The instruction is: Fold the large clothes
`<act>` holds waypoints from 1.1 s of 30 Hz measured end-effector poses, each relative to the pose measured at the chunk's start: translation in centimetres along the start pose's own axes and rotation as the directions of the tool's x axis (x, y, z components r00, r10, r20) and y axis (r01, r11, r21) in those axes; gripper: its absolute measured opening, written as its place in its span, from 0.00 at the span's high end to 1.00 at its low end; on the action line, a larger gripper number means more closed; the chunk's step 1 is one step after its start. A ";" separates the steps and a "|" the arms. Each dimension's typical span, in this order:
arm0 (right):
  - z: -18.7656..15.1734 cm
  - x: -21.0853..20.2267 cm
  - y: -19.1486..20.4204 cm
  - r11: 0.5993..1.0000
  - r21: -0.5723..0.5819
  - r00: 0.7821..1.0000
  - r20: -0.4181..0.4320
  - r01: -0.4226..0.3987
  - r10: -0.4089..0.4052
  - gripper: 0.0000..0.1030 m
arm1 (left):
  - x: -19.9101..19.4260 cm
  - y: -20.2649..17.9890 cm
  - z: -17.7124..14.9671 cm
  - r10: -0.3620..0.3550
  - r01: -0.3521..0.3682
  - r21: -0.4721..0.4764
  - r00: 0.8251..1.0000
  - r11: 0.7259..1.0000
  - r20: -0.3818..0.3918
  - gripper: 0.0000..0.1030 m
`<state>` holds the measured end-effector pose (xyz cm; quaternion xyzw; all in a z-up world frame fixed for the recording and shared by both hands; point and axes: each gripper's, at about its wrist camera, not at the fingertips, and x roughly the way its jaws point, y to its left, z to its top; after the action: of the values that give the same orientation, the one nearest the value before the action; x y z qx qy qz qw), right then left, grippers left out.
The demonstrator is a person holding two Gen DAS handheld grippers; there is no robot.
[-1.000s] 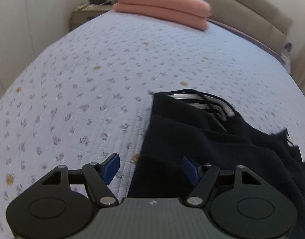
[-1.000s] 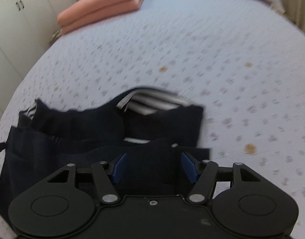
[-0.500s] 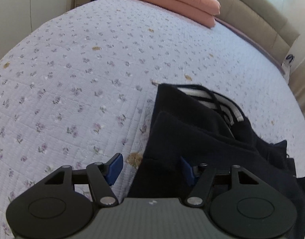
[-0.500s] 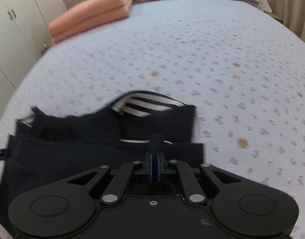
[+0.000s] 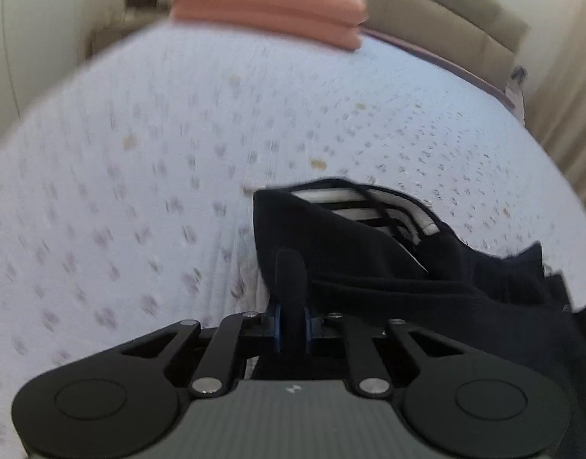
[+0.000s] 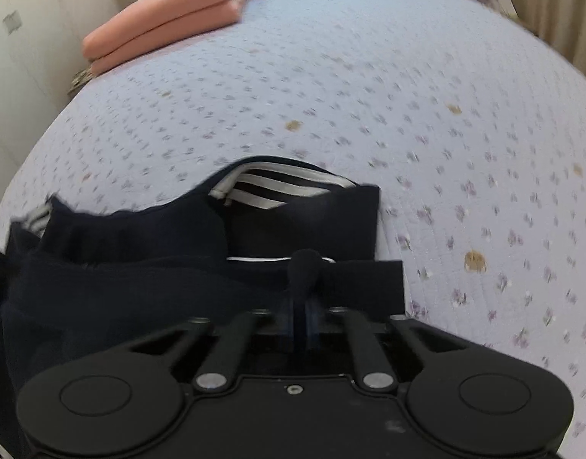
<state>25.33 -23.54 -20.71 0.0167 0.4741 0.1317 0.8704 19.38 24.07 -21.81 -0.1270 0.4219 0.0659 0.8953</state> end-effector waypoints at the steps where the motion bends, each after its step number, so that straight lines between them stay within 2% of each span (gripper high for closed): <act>1: -0.3 -0.8 0.6 1.000 -0.029 1.000 0.029 0.006 -0.005 0.92 | -0.8 -0.5 -0.2 0.010 -0.010 0.015 1.000 1.000 0.016 0.91; 3: -0.7 -2.7 1.7 0.995 -0.087 0.995 0.089 0.044 -0.036 0.92 | -2.9 -1.3 -0.7 0.004 -0.006 0.033 0.998 0.999 0.056 0.92; 5: -0.7 -5.1 2.4 0.990 -0.118 0.987 0.154 0.072 -0.053 0.93 | -4.8 -1.5 -0.7 -0.035 0.034 0.016 0.995 0.999 0.098 0.92; 9: 0.5 -8.4 2.6 0.991 -0.115 0.972 0.232 0.074 -0.046 0.94 | -8.0 -1.5 -0.1 -0.079 0.082 -0.008 0.984 0.997 0.162 0.92; 12: 1.6 -9.2 2.6 0.991 -0.102 0.959 0.276 0.091 -0.059 0.94 | -8.4 -1.1 1.0 -0.107 0.116 -0.042 0.979 0.992 0.174 0.92; 14: 2.7 -9.7 2.5 0.990 -0.093 0.944 0.321 0.107 -0.072 0.94 | -8.3 -0.9 1.9 -0.130 0.147 -0.072 0.971 0.987 0.200 0.92; 16: 4.1 -10.1 2.6 0.988 -0.085 0.920 0.382 0.129 -0.088 0.94 | -8.3 -0.9 3.3 -0.143 0.168 -0.087 0.958 0.982 0.247 0.92; 17: 5.3 -10.1 2.6 0.987 -0.080 0.907 0.410 0.140 -0.096 0.94 | -8.3 -1.1 4.1 -0.139 0.167 -0.078 0.951 0.983 0.276 0.92; 19: 7.0 -9.0 2.4 0.986 -0.066 0.896 0.430 0.153 -0.110 0.94 | -8.0 -1.5 5.9 -0.129 0.152 -0.047 0.938 0.987 0.322 0.92; 21: 8.4 -6.1 2.2 0.983 -0.057 0.907 0.398 0.173 -0.136 0.94 | -6.2 -1.8 7.5 -0.110 0.127 -0.033 0.939 0.991 0.325 0.92; 22: 8.9 -4.2 2.0 0.983 -0.058 0.924 0.355 0.175 -0.143 0.94 | -4.6 -1.9 8.0 -0.093 0.106 -0.027 0.947 0.994 0.309 0.92; 24: 9.0 1.2 1.8 0.980 -0.066 0.963 0.212 0.186 -0.169 0.94 | -1.0 -2.0 8.0 -0.052 0.060 -0.029 0.970 0.998 0.237 0.92; 25: 8.8 3.2 1.5 0.981 -0.056 0.972 0.154 0.187 -0.176 0.94 | 1.3 -2.0 7.6 -0.017 0.023 -0.032 0.985 0.999 0.174 0.92; 26: 8.3 5.5 1.2 0.981 -0.039 0.978 0.090 0.191 -0.187 0.93 | 3.2 -1.9 7.1 0.012 -0.007 -0.036 0.992 0.999 0.127 0.92; 28: 7.7 8.1 1.0 0.977 -0.046 0.978 0.014 0.210 -0.209 0.86 | 6.4 -1.6 5.9 0.052 -0.050 -0.044 0.997 0.998 0.050 0.89; 29: 7.5 8.8 1.1 0.975 -0.061 0.976 -0.008 0.216 -0.217 0.83 | 7.5 -1.5 5.4 0.050 -0.048 -0.048 0.998 0.998 0.027 0.85; 31: 7.5 8.3 1.3 0.970 -0.082 0.973 0.006 0.231 -0.231 0.69 | 8.1 -1.6 5.1 0.065 -0.064 -0.041 0.997 0.997 0.037 0.80; 33: 7.7 6.1 1.8 0.961 -0.103 0.966 0.047 0.258 -0.254 0.64 | 7.2 -1.8 5.6 0.079 -0.077 -0.033 0.995 0.996 0.056 0.78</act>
<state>34.53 -19.55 -21.19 -0.0897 0.4498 0.0431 0.8876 28.47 24.04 -23.69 -0.1222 0.3996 0.1110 0.9017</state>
